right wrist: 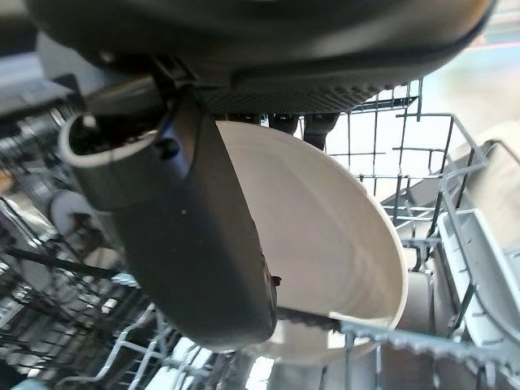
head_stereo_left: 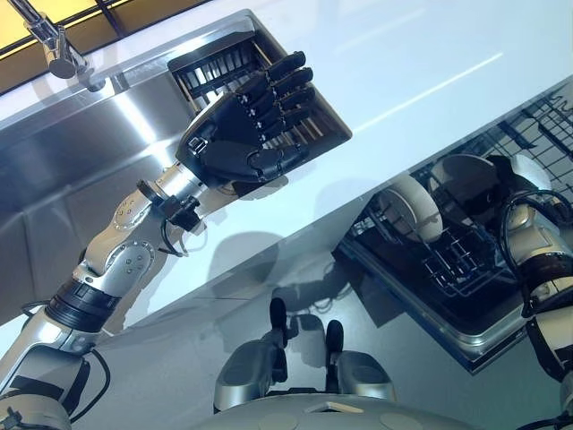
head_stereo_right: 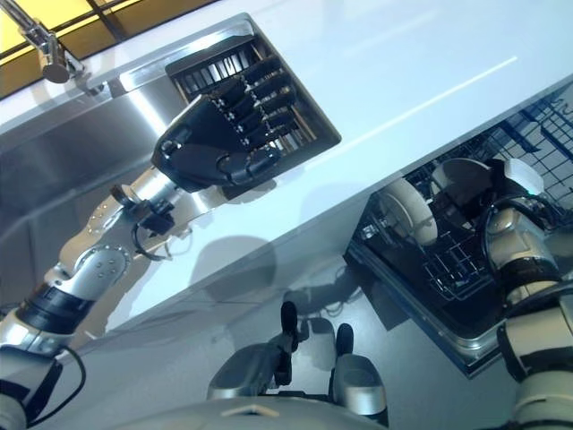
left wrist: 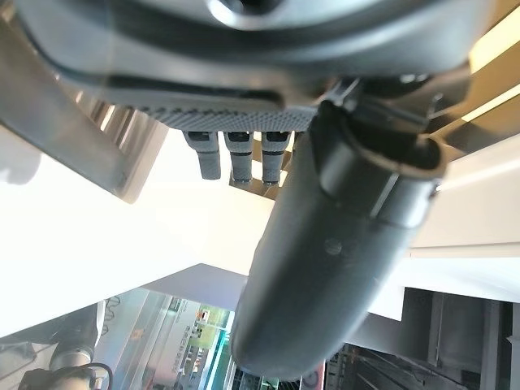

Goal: Pick up plates and place into dishwasher.

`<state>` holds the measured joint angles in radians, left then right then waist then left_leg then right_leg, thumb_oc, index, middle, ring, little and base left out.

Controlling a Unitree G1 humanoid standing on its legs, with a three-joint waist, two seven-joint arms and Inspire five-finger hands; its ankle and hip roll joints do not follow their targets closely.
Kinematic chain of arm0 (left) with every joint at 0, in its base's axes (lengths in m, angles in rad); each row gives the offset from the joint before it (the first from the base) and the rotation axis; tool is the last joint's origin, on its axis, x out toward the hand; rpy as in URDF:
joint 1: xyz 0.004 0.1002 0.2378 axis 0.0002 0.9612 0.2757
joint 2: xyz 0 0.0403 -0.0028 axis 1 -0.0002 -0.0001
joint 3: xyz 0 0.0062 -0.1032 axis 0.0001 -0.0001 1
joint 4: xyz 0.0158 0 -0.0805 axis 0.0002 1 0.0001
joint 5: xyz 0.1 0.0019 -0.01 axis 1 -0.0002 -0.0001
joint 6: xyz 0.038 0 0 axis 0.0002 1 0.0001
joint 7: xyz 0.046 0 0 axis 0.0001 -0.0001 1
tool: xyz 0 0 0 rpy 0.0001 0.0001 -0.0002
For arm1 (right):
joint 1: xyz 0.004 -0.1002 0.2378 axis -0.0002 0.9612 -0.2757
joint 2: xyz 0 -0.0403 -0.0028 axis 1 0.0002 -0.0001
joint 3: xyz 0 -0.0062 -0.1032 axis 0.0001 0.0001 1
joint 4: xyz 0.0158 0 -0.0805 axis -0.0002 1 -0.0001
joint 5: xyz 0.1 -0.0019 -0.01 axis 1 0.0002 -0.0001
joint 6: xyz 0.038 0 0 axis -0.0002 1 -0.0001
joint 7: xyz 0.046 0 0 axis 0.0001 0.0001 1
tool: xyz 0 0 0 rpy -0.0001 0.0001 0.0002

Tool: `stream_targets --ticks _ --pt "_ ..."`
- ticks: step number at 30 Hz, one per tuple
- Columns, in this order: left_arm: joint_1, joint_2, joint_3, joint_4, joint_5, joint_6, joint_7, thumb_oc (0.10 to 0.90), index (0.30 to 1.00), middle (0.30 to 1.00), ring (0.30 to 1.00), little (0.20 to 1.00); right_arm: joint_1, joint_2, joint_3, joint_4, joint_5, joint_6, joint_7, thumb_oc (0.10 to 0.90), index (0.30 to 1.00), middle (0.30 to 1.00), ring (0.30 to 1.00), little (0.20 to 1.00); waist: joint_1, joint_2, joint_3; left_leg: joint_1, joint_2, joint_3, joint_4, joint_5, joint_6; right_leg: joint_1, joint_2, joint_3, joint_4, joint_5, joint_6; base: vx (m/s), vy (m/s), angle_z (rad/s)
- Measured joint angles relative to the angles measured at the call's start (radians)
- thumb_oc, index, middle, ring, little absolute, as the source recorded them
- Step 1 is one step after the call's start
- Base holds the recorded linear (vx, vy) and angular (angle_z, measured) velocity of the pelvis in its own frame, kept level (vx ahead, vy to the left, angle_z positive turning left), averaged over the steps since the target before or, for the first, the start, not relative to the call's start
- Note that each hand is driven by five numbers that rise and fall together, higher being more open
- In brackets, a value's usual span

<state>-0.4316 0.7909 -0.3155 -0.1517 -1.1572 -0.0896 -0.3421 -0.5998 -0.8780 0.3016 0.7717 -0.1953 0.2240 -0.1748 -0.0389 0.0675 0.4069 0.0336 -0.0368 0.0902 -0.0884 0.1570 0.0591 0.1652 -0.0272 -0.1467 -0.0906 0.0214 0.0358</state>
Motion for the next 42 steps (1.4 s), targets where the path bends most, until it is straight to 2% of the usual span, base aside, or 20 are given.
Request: stream_targets --ticks 13,19,24,25,31,33,37,42 --pt "0.009 -0.006 0.049 0.0 0.0 0.0 -0.005 0.8 0.9 0.9 0.9 0.9 0.083 -0.143 -0.192 -0.188 -0.007 0.0 -0.082 0.8 0.9 0.9 0.9 0.9 -0.054 -0.035 0.005 0.036 0.003 0.044 0.0 -0.016 0.008 0.016 -0.002 0.043 0.001 0.001 0.0 0.03 0.022 -0.12" --pt "0.021 -0.016 0.052 0.0 0.0 -0.001 -0.016 0.8 0.9 0.9 0.9 0.9 0.101 -0.146 -0.224 -0.223 -0.027 0.011 -0.085 0.8 0.9 0.9 0.9 0.9 -0.075 -0.039 0.003 0.041 0.003 0.053 0.0 -0.023 0.0 0.016 -0.003 0.056 0.001 0.001 0.0 0.02 0.006 -0.06" --pt "0.033 -0.019 0.07 0.0 0.0 -0.001 -0.019 0.8 0.9 0.9 0.9 0.9 0.147 -0.146 -0.249 -0.229 -0.033 0.016 -0.068 0.8 0.9 0.9 0.9 0.9 -0.075 -0.04 0.002 0.042 0.003 0.055 0.0 -0.024 0.001 0.016 -0.003 0.058 0.001 0.001 0.0 0.0 0.0 0.0" --pt "0.038 -0.02 0.075 0.0 0.0 -0.001 -0.019 0.8 0.9 0.9 0.9 0.9 0.149 -0.146 -0.25 -0.229 -0.035 0.016 -0.058 0.1 0.3 0.3 0.3 0.2 -0.075 -0.04 0.002 0.042 0.003 0.055 0.0 -0.024 0.001 0.016 -0.003 0.058 0.001 0.001 0.0 0.0 0.0 0.0" --pt "0.052 -0.02 0.088 0.0 0.0 -0.001 -0.027 0.8 0.9 0.9 0.9 0.9 0.209 -0.138 -0.248 -0.251 -0.063 0.002 0.159 0.1 0.3 0.3 0.3 0.2 -0.068 -0.04 0.002 0.042 0.003 0.055 0.0 -0.023 0.003 0.016 -0.003 0.056 0.001 0.001 0.0 0.0 -0.005 0.0" --pt "0.052 -0.025 0.089 0.0 0.0 -0.001 -0.035 0.8 0.9 0.9 0.9 0.9 0.208 -0.135 -0.209 -0.238 -0.07 -0.006 0.203 0.1 0.3 0.3 0.3 0.2 -0.066 -0.042 0.001 0.042 0.003 0.055 0.0 -0.023 0.004 0.016 -0.003 0.056 0.001 0.001 0.0 0.01 -0.015 0.0" --pt "0.053 -0.04 0.088 0.0 0.001 -0.001 -0.038 0.8 0.9 0.9 0.9 0.9 0.198 -0.058 -0.122 -0.199 -0.102 -0.014 0.222 0.1 0.3 0.3 0.3 0.2 -0.063 -0.058 -0.013 0.043 0.006 0.055 0.0 -0.022 0.005 0.016 -0.001 0.055 0.001 0.001 0.0 0.0 0.0 0.0" --pt "0.054 -0.041 0.088 0.0 0.006 -0.001 -0.038 0.8 0.9 0.9 0.9 0.9 0.198 0.012 -0.085 -0.137 -0.103 -0.005 0.23 0.1 0.3 0.3 0.3 0.2 -0.046 -0.059 -0.017 0.042 0.005 0.055 0.0 -0.024 0.002 0.017 -0.003 0.053 0.001 0.001 0.0 0.0 -0.004 0.01"
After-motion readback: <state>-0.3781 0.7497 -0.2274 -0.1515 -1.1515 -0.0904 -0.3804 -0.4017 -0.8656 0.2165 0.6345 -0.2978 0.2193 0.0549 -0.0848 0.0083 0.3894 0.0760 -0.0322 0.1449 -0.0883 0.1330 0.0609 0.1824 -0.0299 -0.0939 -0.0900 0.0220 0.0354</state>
